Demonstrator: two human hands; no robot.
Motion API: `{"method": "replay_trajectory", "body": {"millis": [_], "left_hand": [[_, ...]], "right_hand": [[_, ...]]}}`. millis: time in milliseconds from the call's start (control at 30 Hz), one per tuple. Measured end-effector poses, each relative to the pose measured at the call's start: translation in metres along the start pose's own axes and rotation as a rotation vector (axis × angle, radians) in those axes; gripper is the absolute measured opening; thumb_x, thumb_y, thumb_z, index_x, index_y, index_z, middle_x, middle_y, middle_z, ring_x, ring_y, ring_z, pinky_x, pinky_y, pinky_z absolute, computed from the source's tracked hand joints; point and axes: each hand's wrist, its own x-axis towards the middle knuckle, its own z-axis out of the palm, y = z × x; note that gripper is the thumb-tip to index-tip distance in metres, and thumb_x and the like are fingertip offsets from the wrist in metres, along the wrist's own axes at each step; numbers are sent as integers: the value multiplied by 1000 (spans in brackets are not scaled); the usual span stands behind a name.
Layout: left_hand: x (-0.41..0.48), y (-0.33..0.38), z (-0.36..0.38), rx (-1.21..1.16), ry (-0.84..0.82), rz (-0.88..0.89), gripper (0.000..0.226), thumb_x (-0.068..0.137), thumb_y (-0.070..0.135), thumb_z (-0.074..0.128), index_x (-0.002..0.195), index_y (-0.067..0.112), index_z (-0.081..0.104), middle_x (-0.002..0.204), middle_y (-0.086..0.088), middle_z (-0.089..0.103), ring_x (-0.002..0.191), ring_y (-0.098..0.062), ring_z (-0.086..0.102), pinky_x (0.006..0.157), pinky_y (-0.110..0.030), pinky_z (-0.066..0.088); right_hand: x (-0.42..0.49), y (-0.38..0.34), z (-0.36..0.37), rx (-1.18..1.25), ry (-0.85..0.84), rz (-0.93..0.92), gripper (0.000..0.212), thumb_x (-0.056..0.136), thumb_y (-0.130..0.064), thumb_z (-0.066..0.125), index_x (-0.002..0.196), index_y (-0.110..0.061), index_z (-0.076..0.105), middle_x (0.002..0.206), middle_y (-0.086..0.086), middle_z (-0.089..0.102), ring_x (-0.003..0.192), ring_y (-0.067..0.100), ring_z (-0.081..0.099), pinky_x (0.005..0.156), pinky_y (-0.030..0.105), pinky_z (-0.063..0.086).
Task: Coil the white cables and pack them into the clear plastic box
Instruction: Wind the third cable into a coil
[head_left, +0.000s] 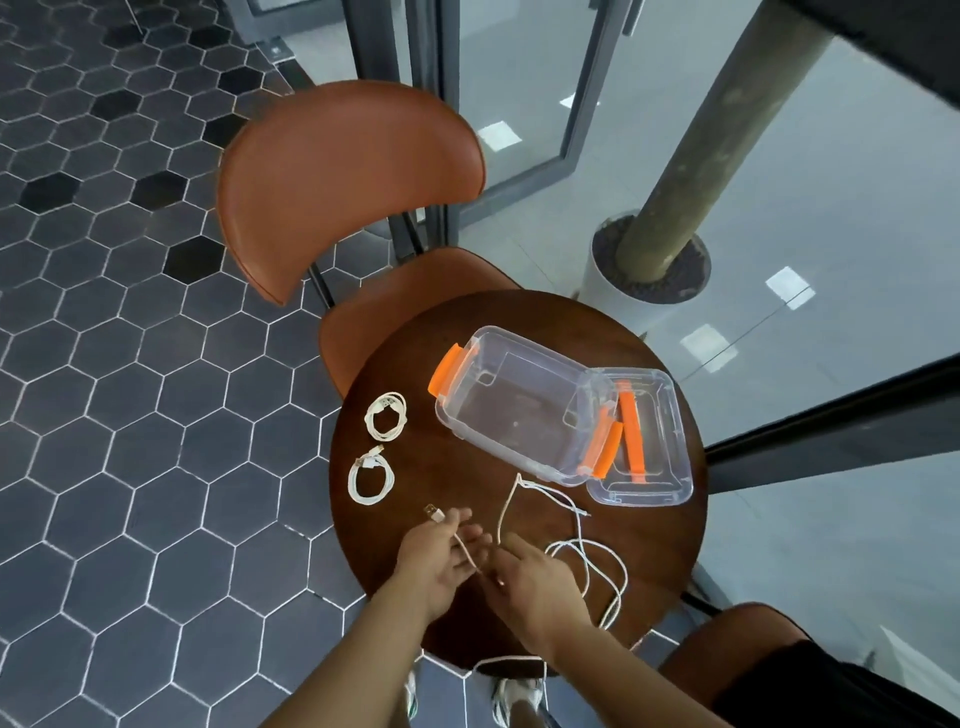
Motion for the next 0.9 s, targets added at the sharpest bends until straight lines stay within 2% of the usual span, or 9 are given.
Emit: {"method": "replay_trajectory", "body": {"millis": [67, 200, 267, 367, 433, 600, 667, 767, 900], "left_hand": [[-20, 7, 6, -23, -76, 54, 26, 107, 21, 42, 109, 4, 62, 91, -15, 63, 84, -28, 67, 74, -37, 53], [-65, 23, 13, -60, -213, 183, 28, 106, 21, 42, 114, 1, 61, 97, -20, 71, 96, -32, 69, 83, -40, 53], [-87, 33, 17, -66, -256, 242, 29, 105, 20, 44, 116, -1, 61, 96, -20, 74, 98, -34, 71, 86, -42, 53], [-121, 51, 23, -134, -304, 337, 30, 98, 24, 50, 112, 0, 62, 88, -18, 75, 90, -33, 76, 83, -44, 59], [-147, 66, 25, -194, -366, 417, 30, 91, 26, 54, 105, 3, 65, 82, -16, 74, 81, -30, 76, 78, -42, 64], [-187, 104, 26, -223, -449, 607, 26, 91, 29, 53, 97, 10, 69, 75, -7, 73, 74, -22, 75, 76, -37, 64], [-194, 118, 26, -232, -446, 656, 25, 93, 31, 52, 98, 13, 69, 74, -3, 73, 73, -19, 75, 72, -34, 64], [-199, 137, 28, -266, -436, 680, 29, 102, 33, 45, 97, 17, 69, 71, 3, 71, 67, -11, 72, 70, -29, 63], [-209, 154, 27, -361, -467, 703, 34, 102, 38, 46, 94, 20, 73, 66, 7, 66, 58, -5, 64, 66, -24, 61]], "right_hand": [[-1, 0, -13, 38, 67, -1, 6, 78, -31, 65, 79, -26, 61, 76, -11, 58, 65, 11, 60, 45, 25, 46], [0, -10, -48, 75, 132, -10, 17, 75, -26, 64, 84, -23, 49, 69, -6, 62, 61, 18, 59, 47, 29, 42], [1, -14, -64, 112, 139, -16, 18, 78, -23, 62, 88, -23, 48, 72, -4, 63, 64, 20, 58, 51, 32, 41], [5, -15, -81, 100, 89, 33, 12, 87, -29, 50, 96, -23, 56, 88, -3, 67, 84, 19, 60, 63, 34, 44], [6, -10, -89, 113, 69, 116, 13, 89, -32, 47, 90, -23, 56, 91, -3, 68, 88, 18, 62, 66, 34, 44], [9, 3, -119, 298, 97, 236, 14, 89, -20, 60, 76, -26, 60, 70, -8, 65, 65, 8, 59, 66, 33, 50], [12, 6, -135, 387, 134, 231, 17, 89, -21, 67, 75, -31, 65, 67, -11, 64, 65, 6, 59, 66, 29, 48], [19, 8, -164, 500, 154, 190, 5, 89, -28, 71, 85, -29, 73, 73, -11, 67, 69, 2, 60, 67, 20, 45], [22, -3, -208, 595, 169, 54, 11, 92, -25, 69, 85, -19, 75, 76, -3, 71, 71, 9, 64, 71, 31, 50]]}}
